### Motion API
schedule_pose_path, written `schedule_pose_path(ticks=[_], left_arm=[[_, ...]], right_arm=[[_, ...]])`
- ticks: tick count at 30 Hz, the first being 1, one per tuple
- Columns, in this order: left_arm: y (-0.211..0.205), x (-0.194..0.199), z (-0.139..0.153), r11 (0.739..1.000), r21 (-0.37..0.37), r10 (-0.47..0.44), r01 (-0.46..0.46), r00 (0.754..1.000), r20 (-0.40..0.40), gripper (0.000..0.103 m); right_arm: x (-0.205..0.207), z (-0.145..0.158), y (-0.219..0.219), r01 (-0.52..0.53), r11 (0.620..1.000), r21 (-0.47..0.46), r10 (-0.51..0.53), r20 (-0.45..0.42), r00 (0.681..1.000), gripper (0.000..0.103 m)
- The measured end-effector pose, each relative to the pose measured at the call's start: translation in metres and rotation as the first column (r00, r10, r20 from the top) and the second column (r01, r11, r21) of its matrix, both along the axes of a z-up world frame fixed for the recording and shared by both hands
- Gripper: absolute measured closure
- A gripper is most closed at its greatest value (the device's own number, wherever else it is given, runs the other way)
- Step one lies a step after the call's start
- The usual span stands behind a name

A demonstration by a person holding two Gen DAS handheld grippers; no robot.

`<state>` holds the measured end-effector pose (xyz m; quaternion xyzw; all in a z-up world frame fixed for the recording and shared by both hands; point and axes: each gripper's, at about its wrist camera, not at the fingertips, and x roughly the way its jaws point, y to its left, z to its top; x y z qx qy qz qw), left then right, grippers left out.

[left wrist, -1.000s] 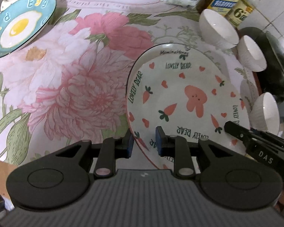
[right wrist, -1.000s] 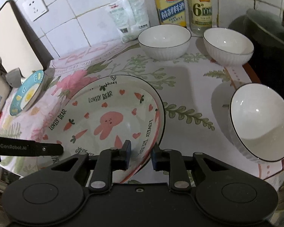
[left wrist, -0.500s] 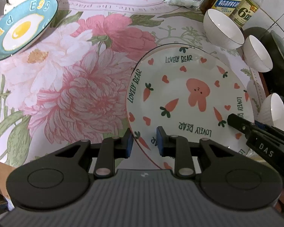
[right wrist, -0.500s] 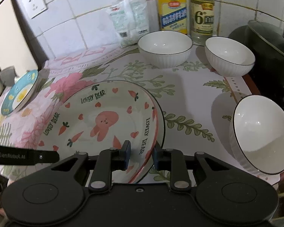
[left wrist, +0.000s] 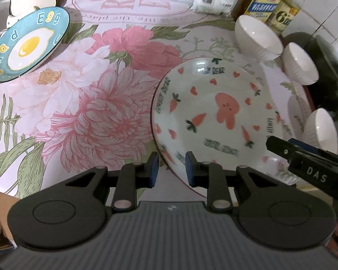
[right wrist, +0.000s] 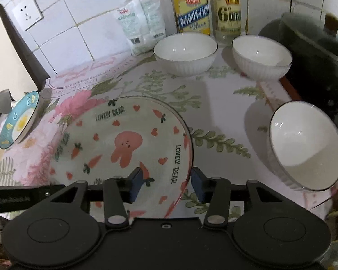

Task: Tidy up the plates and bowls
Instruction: 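Open both grippers and move them toward the blue Egg plate, then close both grippers on the rim of the blue Egg plate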

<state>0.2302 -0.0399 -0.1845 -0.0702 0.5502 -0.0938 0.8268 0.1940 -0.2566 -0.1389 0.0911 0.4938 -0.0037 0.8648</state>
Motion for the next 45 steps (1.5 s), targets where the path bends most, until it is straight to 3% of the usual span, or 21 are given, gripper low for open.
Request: schedule_pose_path(ticks=[12,14,26,28,33,40,45], left_arm=[[0.012,-0.028,0.051,0.997,0.020,-0.077,0.076,0.995,0.068,0.075],[0.017,-0.034,0.062,0.996,0.034,-0.089,0.087,0.993,0.083,0.062],[0.058,-0.063,0.109,0.993,0.068,-0.109,0.099,0.981,0.163,0.046],[0.066,-0.066,0.114,0.993,0.082,-0.097,0.084,0.979,0.177,0.040],[0.091,-0.069,0.125,0.993,0.103,-0.078,0.057,0.973,0.218,0.035],[0.131,-0.073,0.131,0.997,0.081,-0.022,-0.003,0.953,0.303,0.023],[0.159,-0.067,0.132,0.996,0.062,0.041,-0.069,0.929,0.368,0.007]], right_arm=[[-0.023,0.052,0.019,-0.114,0.991,-0.064,0.118,0.055,0.992,0.048],[-0.027,0.061,0.024,-0.130,0.989,-0.071,0.135,0.061,0.989,0.046],[-0.046,0.110,0.060,-0.233,0.970,-0.074,0.238,0.070,0.969,0.034],[-0.048,0.117,0.067,-0.255,0.964,-0.074,0.261,0.077,0.962,0.033],[-0.049,0.135,0.090,-0.328,0.943,-0.057,0.333,0.126,0.935,0.033],[-0.044,0.158,0.126,-0.432,0.901,-0.043,0.427,0.264,0.865,0.032],[-0.029,0.157,0.155,-0.510,0.860,-0.031,0.491,0.321,0.810,0.032]])
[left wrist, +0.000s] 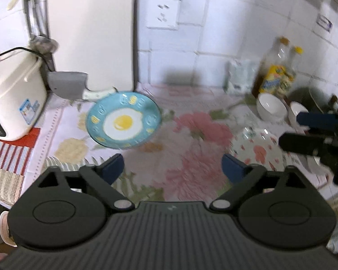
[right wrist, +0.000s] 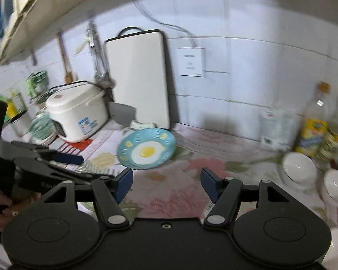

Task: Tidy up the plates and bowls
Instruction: 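Close both grippers on the rim of the blue Egg plate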

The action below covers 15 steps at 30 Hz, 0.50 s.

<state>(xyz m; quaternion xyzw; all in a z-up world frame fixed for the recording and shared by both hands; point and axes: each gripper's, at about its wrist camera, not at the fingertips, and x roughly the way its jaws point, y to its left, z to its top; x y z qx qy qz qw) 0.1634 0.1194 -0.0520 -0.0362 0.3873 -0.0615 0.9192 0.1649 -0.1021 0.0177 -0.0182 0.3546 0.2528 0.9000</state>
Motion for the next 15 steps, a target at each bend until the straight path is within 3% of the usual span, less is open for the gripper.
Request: schedule_pose_path(ticks=[6,11,15], left_arm=[[0.032,0.020,-0.012,0.997,-0.011,0.080,-0.080,0.997,0.010,0.006],[0.055,0.038,-0.032,0.988,-0.013,0.157,-0.157,0.985,0.077,0.006],[0.074,0.059,-0.053,0.978,-0.053,0.203,-0.200,0.977,0.061,0.006]], right_arm=[[0.028,-0.018,0.018,-0.055,0.995,0.082,0.053,0.026,0.998,0.029],[0.060,-0.053,0.021,-0.019,0.982,0.189,0.015,0.020,1.000,0.029],[0.084,-0.085,0.030,-0.036,0.972,0.231,0.034,0.014,0.999,0.029]])
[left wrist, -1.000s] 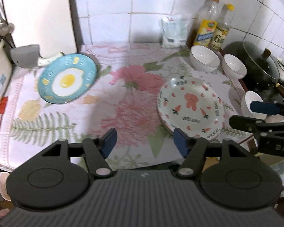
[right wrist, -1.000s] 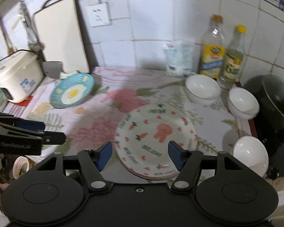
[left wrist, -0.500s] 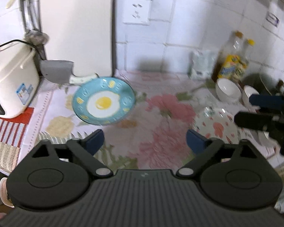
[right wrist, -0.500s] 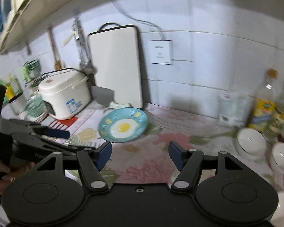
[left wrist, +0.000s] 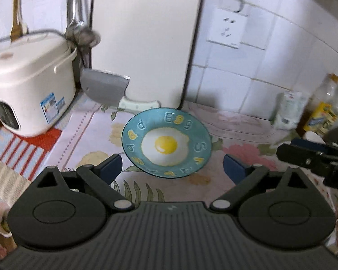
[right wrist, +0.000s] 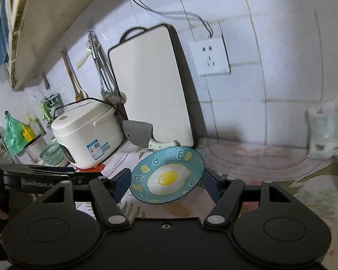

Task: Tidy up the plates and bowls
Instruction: 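Close both grippers on the rim of the blue Egg plate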

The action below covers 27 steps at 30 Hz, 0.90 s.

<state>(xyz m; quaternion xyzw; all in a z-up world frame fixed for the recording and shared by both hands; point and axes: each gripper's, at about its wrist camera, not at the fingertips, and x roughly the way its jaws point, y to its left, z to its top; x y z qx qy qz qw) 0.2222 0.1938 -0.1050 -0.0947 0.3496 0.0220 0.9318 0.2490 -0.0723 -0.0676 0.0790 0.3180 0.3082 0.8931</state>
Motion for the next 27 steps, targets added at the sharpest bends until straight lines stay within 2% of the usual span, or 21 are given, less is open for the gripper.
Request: schedule_pose_path(ticks=[5,7,9,11,15,21,22,23,24,27], left_arm=[[0.016,0.028,-0.031,0.999,0.012,0.040,-0.040,0.999,-0.022,0.006],[0.020,0.039,-0.043,0.998,0.021,0.057,-0.057,0.998,-0.035,0.006],[0.025,0.050,-0.055,0.998,-0.007,0.069,-0.070,0.996,-0.059,0.006],[0.031,0.057,-0.064,0.996,-0.038,0.075,-0.077,0.995,-0.058,0.006],[0.038,0.072,-0.081,0.996,-0.010,0.088,-0.089,0.995,-0.056,0.006],[0.053,0.092,-0.101,0.993,-0.027,0.116,-0.118,0.990,-0.079,0.010],[0.055,0.096,-0.105,0.992,-0.036,0.120,-0.124,0.988,-0.097,0.015],[0.057,0.099,-0.108,0.991,-0.038,0.121,-0.126,0.986,-0.113,0.020],[0.058,0.101,-0.111,0.991,-0.042,0.122,-0.129,0.985,-0.125,0.021],[0.061,0.106,-0.118,0.988,-0.064,0.132,-0.142,0.981,-0.145,0.033]], right_arm=[[0.029,-0.035,0.012,0.045,0.998,0.035,-0.042,-0.060,0.997,0.029],[0.039,-0.046,0.023,0.059,0.998,-0.009,-0.059,-0.084,0.995,0.029],[0.050,-0.059,0.031,0.129,0.990,-0.055,-0.137,-0.168,0.976,0.029],[0.056,-0.073,0.036,0.165,0.986,-0.029,-0.167,-0.225,0.960,0.029],[0.065,-0.091,0.051,0.169,0.986,-0.013,-0.168,-0.202,0.965,0.029],[0.092,-0.114,0.063,0.160,0.986,0.045,-0.142,-0.274,0.951,0.029],[0.096,-0.116,0.066,0.151,0.988,0.042,-0.133,-0.285,0.949,0.031],[0.101,-0.120,0.071,0.140,0.990,0.034,-0.124,-0.296,0.947,0.038],[0.104,-0.123,0.073,0.138,0.990,0.025,-0.124,-0.297,0.947,0.040],[0.110,-0.128,0.078,0.149,0.989,-0.005,-0.144,-0.296,0.944,0.040]])
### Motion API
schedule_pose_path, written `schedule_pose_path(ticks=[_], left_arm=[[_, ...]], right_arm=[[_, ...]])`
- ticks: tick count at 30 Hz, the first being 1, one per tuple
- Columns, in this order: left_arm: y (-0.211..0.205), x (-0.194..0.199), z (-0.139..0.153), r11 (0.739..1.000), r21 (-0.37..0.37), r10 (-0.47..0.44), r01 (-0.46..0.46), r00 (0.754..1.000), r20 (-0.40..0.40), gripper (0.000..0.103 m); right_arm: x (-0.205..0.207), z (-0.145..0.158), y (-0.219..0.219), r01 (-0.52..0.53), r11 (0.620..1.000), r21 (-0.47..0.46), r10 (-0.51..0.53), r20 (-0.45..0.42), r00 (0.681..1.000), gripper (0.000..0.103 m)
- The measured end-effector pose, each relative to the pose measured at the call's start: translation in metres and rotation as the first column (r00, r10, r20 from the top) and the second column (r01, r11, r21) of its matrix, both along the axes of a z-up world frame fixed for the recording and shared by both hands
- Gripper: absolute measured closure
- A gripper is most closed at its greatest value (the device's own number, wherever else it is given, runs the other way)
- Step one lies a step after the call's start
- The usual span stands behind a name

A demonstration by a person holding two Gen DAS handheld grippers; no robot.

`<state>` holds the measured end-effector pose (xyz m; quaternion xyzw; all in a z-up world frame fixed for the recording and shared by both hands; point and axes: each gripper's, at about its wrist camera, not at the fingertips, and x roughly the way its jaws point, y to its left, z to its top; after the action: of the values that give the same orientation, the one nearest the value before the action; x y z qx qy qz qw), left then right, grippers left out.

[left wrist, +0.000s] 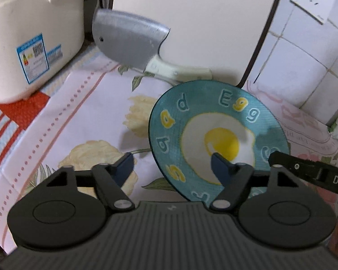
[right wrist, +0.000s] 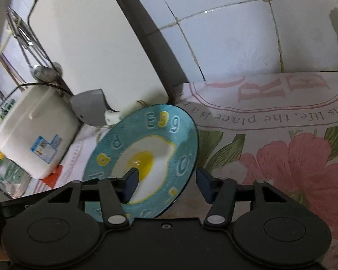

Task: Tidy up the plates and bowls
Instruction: 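Close both grippers on the rim of the blue Egg plate, then lift the Egg plate and carry it toward the plate stack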

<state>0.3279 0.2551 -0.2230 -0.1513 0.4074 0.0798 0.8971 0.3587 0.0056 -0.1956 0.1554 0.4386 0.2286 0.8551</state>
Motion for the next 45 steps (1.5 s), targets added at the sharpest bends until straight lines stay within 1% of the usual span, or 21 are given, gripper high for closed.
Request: schedule_pose_path(ticks=[2,3,4,5,6,7,8,9,11,14,18,20,21,25,28,29,31,34,37,42,45], left_arm=[[0.002,0.002,-0.004,1.000,-0.023,0.007,-0.007,1.000,-0.013,0.049],[0.004,0.003,-0.005,0.999,-0.035,0.016,-0.016,1.000,-0.019,0.054],[0.006,0.003,-0.007,0.998,-0.050,0.037,-0.038,0.999,-0.026,0.067],[0.008,0.003,-0.008,0.997,-0.066,0.046,-0.048,0.998,-0.033,0.076],[0.009,0.003,-0.008,0.995,-0.087,0.046,-0.050,0.998,-0.040,0.078],[0.011,0.003,-0.009,0.994,-0.101,0.046,-0.050,0.998,-0.039,0.081],[0.012,0.003,-0.011,0.992,-0.116,0.049,-0.054,0.998,-0.042,0.084],[0.013,0.004,-0.013,0.990,-0.128,0.050,-0.056,0.998,-0.045,0.084],[0.015,0.003,-0.016,0.987,-0.149,0.063,-0.067,0.998,-0.028,0.084],[0.016,0.003,-0.016,0.984,-0.162,0.072,-0.076,0.997,-0.028,0.084],[0.017,0.005,-0.016,0.982,-0.169,0.080,-0.086,0.996,-0.041,0.084],[0.018,0.004,-0.016,0.977,-0.184,0.101,-0.106,0.994,-0.036,0.084],[0.017,0.004,-0.017,0.977,-0.182,0.108,-0.111,0.994,-0.031,0.084],[0.011,0.003,-0.013,0.985,-0.140,0.095,-0.099,0.995,-0.032,0.083],[0.014,-0.001,-0.008,0.985,-0.152,0.074,-0.078,0.997,-0.032,0.084],[0.013,-0.003,-0.006,0.986,-0.150,0.072,-0.076,0.997,-0.035,0.084],[0.008,-0.012,0.000,0.989,-0.134,0.062,-0.064,0.998,-0.018,0.084],[0.000,-0.025,0.013,0.993,-0.111,0.041,-0.039,0.999,0.008,0.084],[-0.009,-0.039,0.030,0.994,-0.110,0.021,-0.020,1.000,0.014,0.084],[-0.018,-0.062,0.057,0.990,-0.139,-0.019,0.023,0.999,0.030,0.084],[-0.028,-0.075,0.075,0.990,-0.128,-0.055,0.060,0.998,0.043,0.084]], right_arm=[[0.003,-0.003,0.000,0.006,1.000,0.014,-0.006,-0.001,1.000,0.040],[0.005,-0.004,0.000,0.012,1.000,0.018,-0.012,-0.003,1.000,0.040],[0.007,-0.005,0.000,0.017,1.000,0.022,-0.017,-0.001,1.000,0.042],[0.009,-0.007,0.000,0.024,1.000,0.018,-0.024,0.002,1.000,0.050],[0.010,-0.007,0.001,0.028,1.000,0.000,-0.028,0.002,1.000,0.059],[0.012,-0.008,0.002,0.030,0.999,-0.021,-0.030,0.004,1.000,0.062],[0.013,-0.009,0.002,0.029,0.999,-0.031,-0.029,0.005,1.000,0.067],[0.015,-0.011,0.001,0.028,0.999,-0.035,-0.028,0.002,1.000,0.075],[0.019,-0.016,-0.001,0.015,0.999,-0.045,-0.016,-0.025,1.000,0.085],[0.021,-0.023,-0.008,0.003,1.000,0.004,-0.002,-0.042,0.999,0.086],[0.024,-0.024,-0.008,0.005,1.000,0.014,-0.004,-0.049,0.999,0.086],[0.025,-0.024,-0.007,0.010,1.000,0.013,-0.009,-0.057,0.998,0.086],[0.025,-0.023,-0.006,0.005,1.000,0.007,-0.005,-0.055,0.998,0.083],[0.023,-0.018,0.000,-0.020,0.999,-0.035,0.018,-0.043,0.999,0.083],[0.015,-0.007,-0.001,-0.044,0.998,-0.047,0.044,0.002,0.999,0.084],[0.013,-0.004,-0.001,-0.051,0.997,-0.058,0.051,0.004,0.999,0.083],[0.006,0.003,-0.005,-0.056,0.998,-0.038,0.056,0.005,0.998,0.082],[-0.006,0.013,-0.008,-0.074,0.995,-0.060,0.076,0.033,0.997,0.082],[-0.018,0.025,-0.019,-0.056,0.998,-0.027,0.057,0.033,0.998,0.082],[-0.043,0.059,-0.035,-0.049,0.998,-0.031,0.051,0.069,0.996,0.082],[-0.055,0.080,-0.047,-0.042,0.999,-0.034,0.044,0.077,0.996,0.082]])
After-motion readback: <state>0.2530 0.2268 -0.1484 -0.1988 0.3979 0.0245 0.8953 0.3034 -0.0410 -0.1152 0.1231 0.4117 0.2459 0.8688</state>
